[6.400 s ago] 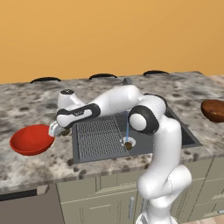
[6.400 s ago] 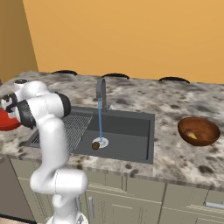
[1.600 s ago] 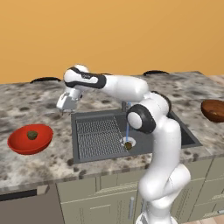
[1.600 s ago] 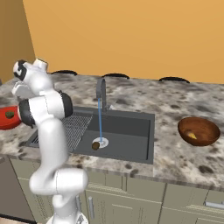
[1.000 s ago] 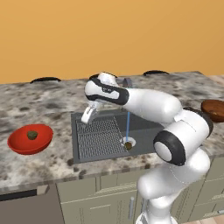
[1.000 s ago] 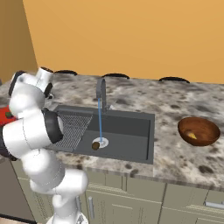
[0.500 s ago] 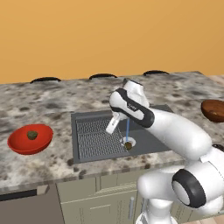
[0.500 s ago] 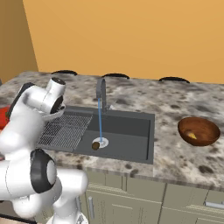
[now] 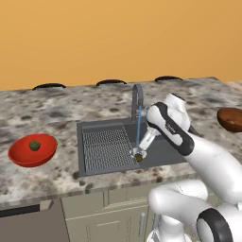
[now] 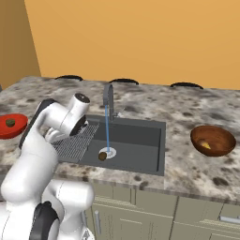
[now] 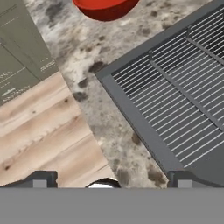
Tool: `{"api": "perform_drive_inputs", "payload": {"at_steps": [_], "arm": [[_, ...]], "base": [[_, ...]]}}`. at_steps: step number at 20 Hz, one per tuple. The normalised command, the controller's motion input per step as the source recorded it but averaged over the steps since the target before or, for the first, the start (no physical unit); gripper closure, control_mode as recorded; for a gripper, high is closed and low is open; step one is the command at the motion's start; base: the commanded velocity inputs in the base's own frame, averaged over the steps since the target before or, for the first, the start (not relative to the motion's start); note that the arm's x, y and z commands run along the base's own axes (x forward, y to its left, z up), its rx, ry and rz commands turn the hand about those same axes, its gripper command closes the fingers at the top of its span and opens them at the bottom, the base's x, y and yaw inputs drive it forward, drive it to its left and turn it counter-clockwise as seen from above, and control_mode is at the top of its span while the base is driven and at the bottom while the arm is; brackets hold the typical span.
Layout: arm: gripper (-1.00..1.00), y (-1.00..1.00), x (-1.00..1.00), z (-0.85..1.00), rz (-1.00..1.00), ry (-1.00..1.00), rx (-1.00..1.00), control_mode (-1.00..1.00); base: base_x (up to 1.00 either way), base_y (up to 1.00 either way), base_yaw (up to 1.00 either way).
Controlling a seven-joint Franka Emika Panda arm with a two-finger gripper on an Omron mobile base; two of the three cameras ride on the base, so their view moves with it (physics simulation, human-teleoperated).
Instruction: Pick the kiwis from the sink and place them in one bowl. Place the pear in the other bowl. Then turn off the sink faucet.
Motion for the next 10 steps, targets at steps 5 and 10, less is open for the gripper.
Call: {"api": "perform_drive_inputs", "payload": {"at_steps": [5,10], "arm": [[-1.0,-0.45,-0.01,0.0,-0.21,0.0,0.04,-1.0],[-1.0,-0.23,0.02,-0.01,-0.27,0.0,0.0,-1.0]], "base": [[0.0,0.0,0.0],[0.0,0.0,0.0]]}}
